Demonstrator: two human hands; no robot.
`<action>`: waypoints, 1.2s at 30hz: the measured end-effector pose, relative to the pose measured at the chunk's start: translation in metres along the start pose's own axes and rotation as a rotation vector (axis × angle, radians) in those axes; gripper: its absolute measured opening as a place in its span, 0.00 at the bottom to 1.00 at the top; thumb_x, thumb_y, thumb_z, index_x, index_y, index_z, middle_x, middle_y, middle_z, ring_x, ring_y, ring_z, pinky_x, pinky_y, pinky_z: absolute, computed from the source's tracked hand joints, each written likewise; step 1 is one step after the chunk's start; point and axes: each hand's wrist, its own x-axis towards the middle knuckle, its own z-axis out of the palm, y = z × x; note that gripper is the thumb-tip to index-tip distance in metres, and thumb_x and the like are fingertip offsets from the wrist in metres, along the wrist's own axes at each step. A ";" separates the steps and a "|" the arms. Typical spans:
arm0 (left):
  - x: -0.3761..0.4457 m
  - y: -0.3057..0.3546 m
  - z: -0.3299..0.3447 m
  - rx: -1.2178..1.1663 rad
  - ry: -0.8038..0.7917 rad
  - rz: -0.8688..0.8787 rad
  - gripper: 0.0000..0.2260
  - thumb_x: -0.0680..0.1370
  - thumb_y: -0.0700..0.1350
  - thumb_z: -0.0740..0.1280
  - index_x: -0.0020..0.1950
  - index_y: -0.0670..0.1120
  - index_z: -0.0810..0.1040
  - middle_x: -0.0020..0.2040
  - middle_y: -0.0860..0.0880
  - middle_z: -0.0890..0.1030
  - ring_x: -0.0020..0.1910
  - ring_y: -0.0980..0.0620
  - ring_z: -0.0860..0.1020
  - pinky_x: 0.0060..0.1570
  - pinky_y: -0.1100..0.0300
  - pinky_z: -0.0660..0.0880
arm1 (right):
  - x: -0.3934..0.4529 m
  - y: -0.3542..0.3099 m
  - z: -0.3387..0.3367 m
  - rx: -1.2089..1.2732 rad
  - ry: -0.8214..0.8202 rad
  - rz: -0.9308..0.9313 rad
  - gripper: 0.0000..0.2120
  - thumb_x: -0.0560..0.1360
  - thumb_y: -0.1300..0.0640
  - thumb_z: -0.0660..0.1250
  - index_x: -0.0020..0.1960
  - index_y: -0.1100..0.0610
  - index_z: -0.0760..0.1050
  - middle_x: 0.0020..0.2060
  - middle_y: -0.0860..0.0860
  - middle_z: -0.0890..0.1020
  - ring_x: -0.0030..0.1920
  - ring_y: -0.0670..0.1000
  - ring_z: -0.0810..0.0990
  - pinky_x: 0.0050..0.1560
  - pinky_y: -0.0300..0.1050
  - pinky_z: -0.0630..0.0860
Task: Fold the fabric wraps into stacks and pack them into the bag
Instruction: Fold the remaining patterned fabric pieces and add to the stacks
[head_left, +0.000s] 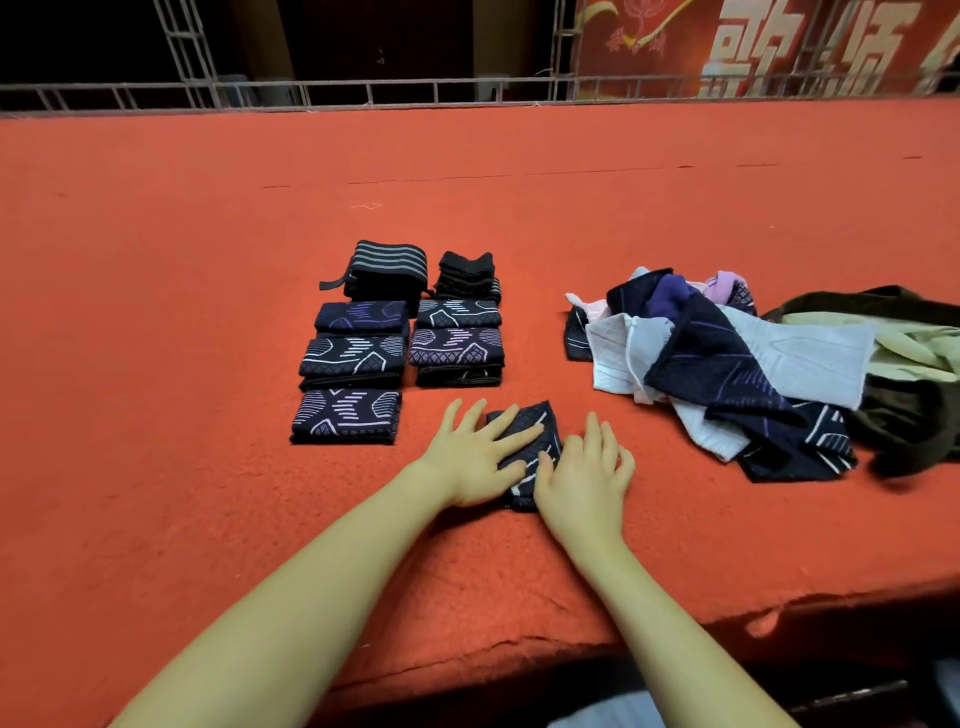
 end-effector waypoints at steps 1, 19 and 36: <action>-0.001 0.000 0.000 -0.011 0.002 -0.008 0.23 0.82 0.60 0.47 0.76 0.64 0.45 0.79 0.53 0.45 0.77 0.44 0.43 0.70 0.43 0.34 | 0.000 0.001 0.000 0.032 -0.005 0.005 0.12 0.68 0.56 0.70 0.43 0.66 0.78 0.61 0.67 0.75 0.63 0.66 0.73 0.60 0.55 0.56; -0.058 -0.089 -0.009 -0.053 0.748 0.079 0.14 0.76 0.52 0.57 0.48 0.49 0.81 0.55 0.54 0.81 0.57 0.46 0.72 0.53 0.52 0.58 | 0.019 -0.061 -0.021 0.347 0.174 -0.560 0.12 0.72 0.48 0.63 0.46 0.55 0.79 0.58 0.54 0.76 0.58 0.54 0.69 0.54 0.45 0.58; -0.098 -0.137 -0.003 0.246 1.104 -0.083 0.06 0.75 0.41 0.64 0.44 0.44 0.81 0.57 0.47 0.81 0.61 0.49 0.71 0.53 0.53 0.61 | 0.038 -0.131 -0.007 0.502 0.300 -0.563 0.12 0.70 0.46 0.66 0.49 0.48 0.83 0.56 0.46 0.80 0.56 0.52 0.69 0.53 0.42 0.53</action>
